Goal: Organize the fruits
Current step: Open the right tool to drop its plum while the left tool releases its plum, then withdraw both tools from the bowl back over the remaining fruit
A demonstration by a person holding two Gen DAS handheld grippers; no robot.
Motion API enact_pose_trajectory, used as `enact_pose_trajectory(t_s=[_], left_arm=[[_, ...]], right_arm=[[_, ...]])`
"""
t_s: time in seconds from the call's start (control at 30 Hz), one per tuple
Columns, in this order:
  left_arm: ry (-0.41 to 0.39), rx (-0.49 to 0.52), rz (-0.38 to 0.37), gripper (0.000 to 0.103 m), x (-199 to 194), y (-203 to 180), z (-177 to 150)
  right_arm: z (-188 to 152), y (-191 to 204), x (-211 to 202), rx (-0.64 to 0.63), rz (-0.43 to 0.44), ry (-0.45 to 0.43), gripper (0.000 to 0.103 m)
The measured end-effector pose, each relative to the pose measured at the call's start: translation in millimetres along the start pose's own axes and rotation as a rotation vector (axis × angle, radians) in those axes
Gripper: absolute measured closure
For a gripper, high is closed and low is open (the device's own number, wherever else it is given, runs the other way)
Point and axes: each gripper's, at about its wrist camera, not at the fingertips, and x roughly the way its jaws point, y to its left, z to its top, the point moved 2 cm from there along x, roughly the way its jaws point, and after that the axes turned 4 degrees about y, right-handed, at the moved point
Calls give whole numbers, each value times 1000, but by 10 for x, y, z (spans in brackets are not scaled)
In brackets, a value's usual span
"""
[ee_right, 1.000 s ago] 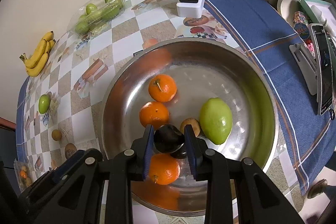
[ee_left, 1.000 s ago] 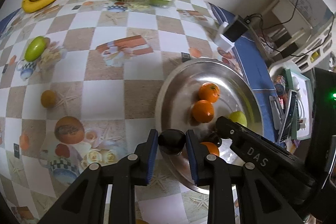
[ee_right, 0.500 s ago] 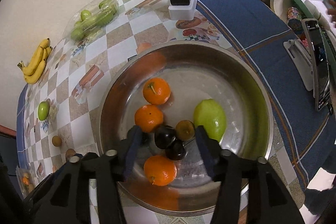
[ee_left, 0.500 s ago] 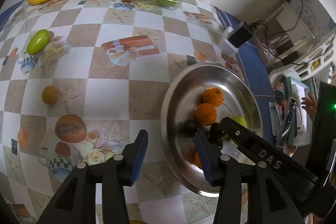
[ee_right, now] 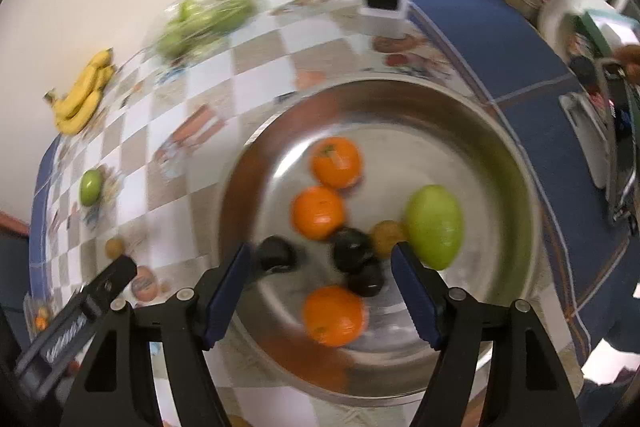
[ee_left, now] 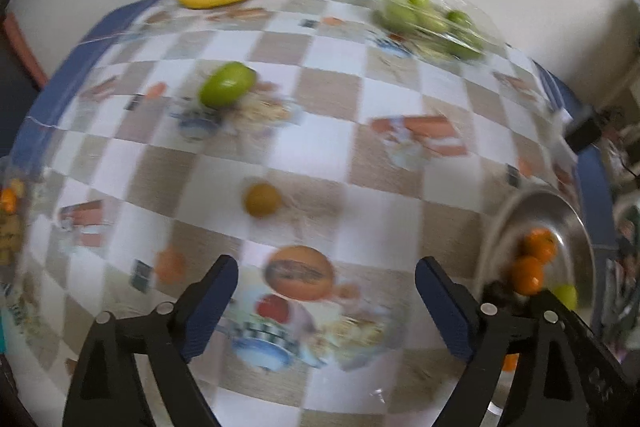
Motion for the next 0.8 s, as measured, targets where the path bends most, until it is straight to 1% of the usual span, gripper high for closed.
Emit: enact_pose_trajectory(t_s=[0.17, 0.43, 0.47, 0.5, 0.57, 0.8], left_arm=[[-38, -21, 48, 7, -69, 171, 60], [-57, -30, 95, 0, -80, 272, 95], [-58, -25, 106, 0, -72, 273, 93], [-59, -19, 116, 0, -61, 275, 90], [-54, -12, 123, 0, -45, 279, 82], [-56, -17, 132, 0, -44, 314, 84]], right_arm=[[-25, 213, -36, -63, 15, -12, 29], [-41, 307, -29, -103, 13, -20, 29], [-41, 310, -21, -107, 11, -21, 27], [-44, 314, -14, -110, 8, -22, 17], [-45, 322, -7, -116, -2, -35, 5], [-63, 361, 21, -144, -16, -35, 3]])
